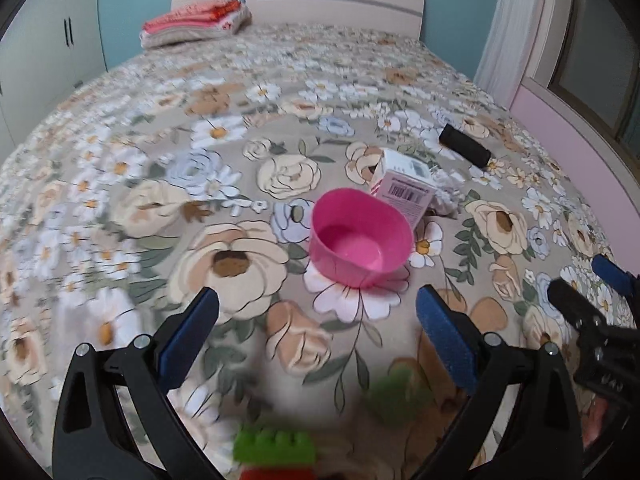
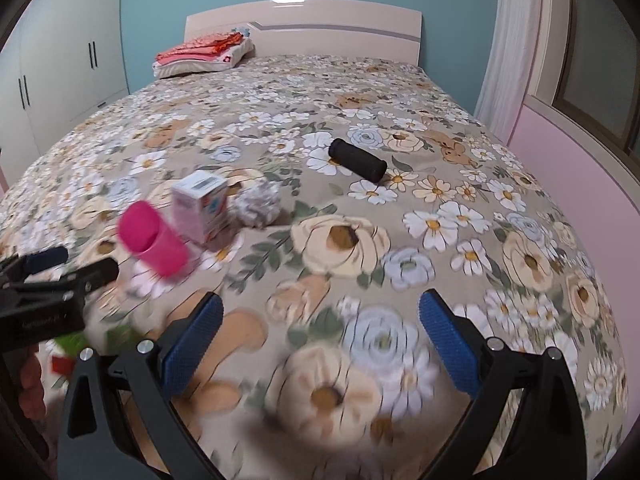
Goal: Collect trash
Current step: 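Grasp pink cup with left tool while right tool grasps black foam tube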
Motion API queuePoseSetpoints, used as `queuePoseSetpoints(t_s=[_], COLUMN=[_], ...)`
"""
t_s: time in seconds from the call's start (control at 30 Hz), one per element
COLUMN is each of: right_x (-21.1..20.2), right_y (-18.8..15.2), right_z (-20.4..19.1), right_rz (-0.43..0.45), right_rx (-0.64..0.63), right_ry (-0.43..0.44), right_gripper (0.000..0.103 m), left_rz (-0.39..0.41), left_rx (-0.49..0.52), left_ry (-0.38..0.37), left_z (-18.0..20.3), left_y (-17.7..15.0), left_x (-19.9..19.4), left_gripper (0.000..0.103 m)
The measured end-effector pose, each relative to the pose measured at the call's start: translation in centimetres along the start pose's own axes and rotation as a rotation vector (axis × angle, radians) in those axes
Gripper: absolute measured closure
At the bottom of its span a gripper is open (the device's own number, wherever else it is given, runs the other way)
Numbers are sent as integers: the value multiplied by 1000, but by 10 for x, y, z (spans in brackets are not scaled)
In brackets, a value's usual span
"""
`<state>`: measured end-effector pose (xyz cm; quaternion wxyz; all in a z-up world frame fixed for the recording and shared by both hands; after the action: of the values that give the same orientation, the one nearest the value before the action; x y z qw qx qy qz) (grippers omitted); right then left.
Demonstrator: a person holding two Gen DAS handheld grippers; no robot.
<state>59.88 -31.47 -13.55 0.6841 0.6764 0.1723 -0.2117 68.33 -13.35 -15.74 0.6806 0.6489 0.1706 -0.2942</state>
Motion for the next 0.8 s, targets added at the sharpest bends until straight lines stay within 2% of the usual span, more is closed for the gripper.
queuePoseSetpoints(t_s=[0.13, 0.23, 0.37, 0.5, 0.57, 0.63, 0.7, 0.77, 0.8], right_x=[21, 33, 50, 67, 78, 94, 112, 127, 139], right_y=[4, 3, 3, 17, 28, 39, 49, 57, 63], right_z=[4, 4, 6, 18, 24, 30, 35, 38, 39], right_rz=[-5, -5, -15, 8, 24, 36, 36, 32, 27], right_rx=[7, 14, -1, -10, -14, -26, -52, -85, -114], right_ry=[6, 15, 9, -27, -42, -54, -49, -53, -47], right_gripper=[3, 3, 3, 3, 3, 3, 3, 3, 3], left_rz=[5, 4, -34, -43, -57, -97, -109, -99, -93], left_rx=[-79, -104, -80, -60, -56, -71, -85, -76, -76], left_ry=[-41, -27, -1, 24, 22, -3, -8, -9, -23], left_z=[-6, -10, -11, -11, -10, -10, -13, -12, -11], left_y=[9, 18, 23, 22, 20, 15, 13, 14, 15], left_x=[12, 23, 49, 66, 72, 82, 88, 89, 90], left_gripper=[7, 7, 7, 8, 20, 41, 45, 54, 66])
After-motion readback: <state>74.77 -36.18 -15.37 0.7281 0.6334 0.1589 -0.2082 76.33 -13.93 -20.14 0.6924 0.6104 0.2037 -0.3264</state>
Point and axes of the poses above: each gripper's, at about its wrist camera, not at the fingertips, and x roughly the way its jaws point, z to its right, y to its top, the point moved 7 cm from there along x, roughly the way its jaws point, and after that the axes turned 13 degrees about z, right-handed, at the moved point
